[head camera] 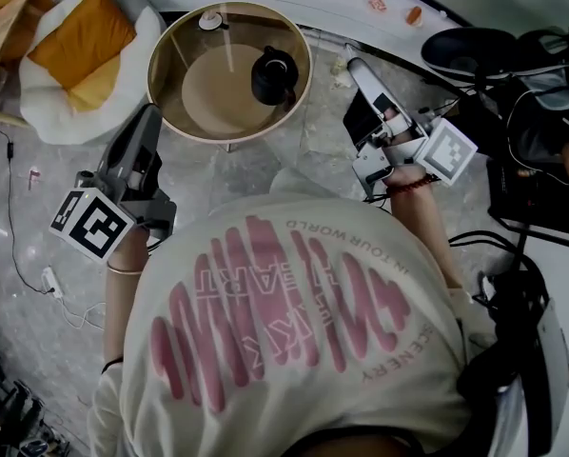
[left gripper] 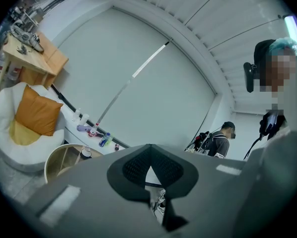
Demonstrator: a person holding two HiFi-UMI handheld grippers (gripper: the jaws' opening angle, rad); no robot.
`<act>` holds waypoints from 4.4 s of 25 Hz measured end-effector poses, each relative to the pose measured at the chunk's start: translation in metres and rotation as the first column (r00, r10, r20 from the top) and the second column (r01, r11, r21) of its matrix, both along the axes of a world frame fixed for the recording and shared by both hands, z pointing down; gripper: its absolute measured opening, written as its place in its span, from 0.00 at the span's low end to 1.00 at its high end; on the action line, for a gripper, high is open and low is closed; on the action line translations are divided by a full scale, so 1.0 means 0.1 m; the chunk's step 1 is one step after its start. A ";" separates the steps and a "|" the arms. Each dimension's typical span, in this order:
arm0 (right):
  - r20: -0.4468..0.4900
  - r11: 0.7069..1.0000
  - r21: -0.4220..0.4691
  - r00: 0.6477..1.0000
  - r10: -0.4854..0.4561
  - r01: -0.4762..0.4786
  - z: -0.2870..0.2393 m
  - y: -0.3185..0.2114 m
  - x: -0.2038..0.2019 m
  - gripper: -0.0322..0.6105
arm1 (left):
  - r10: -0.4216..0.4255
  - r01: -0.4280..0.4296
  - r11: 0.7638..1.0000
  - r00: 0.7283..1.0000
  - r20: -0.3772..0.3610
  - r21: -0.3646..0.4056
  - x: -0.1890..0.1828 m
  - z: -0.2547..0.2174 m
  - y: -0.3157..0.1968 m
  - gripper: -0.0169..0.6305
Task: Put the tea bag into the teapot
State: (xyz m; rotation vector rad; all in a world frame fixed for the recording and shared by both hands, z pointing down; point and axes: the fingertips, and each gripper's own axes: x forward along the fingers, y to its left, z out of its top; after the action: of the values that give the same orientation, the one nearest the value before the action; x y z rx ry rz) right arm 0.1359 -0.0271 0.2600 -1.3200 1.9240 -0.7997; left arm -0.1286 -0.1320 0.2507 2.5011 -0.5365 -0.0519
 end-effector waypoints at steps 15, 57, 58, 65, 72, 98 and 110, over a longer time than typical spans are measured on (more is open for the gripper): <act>0.070 0.972 -0.160 0.984 -0.163 0.172 0.28 -1.04 0.11 0.06 | -0.059 0.057 0.998 0.991 0.124 0.019 0.84 0.28 -0.53 0.05; -0.047 0.759 -0.488 0.856 -0.515 0.430 1.75 -2.28 0.26 0.06 | -0.366 0.402 0.908 0.898 0.245 -0.116 1.32 0.91 -1.07 0.05; -0.071 0.762 -0.502 0.859 -0.507 0.409 1.80 -2.28 0.29 0.06 | -0.366 0.403 0.908 0.897 0.247 -0.118 1.30 0.91 -1.08 0.05; -0.151 0.761 -0.563 0.865 -0.479 0.323 2.12 -2.33 0.28 0.06 | -0.345 0.385 0.915 0.902 0.259 -0.123 1.21 0.92 -1.17 0.05; -0.299 0.716 -0.643 0.772 -0.561 0.271 2.54 -2.24 0.25 0.06 | -0.353 0.397 0.909 0.895 0.272 -0.128 1.14 0.94 -1.23 0.05; -0.502 0.617 -0.757 0.412 -0.760 0.215 3.37 -1.97 0.06 0.06 | -0.413 0.480 0.858 0.857 0.308 -0.183 0.95 1.19 -1.16 0.05; -0.558 0.593 -0.781 0.207 -0.803 0.196 3.50 -1.98 -0.04 0.06 | -0.399 0.468 0.874 0.845 0.355 -0.132 0.94 1.24 -1.24 0.05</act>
State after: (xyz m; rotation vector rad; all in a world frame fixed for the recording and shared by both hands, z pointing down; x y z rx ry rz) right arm 0.1316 -0.2250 0.6102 -1.5815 3.4242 -1.2214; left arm -0.0344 -0.2564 0.3751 2.1370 -1.1789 0.2297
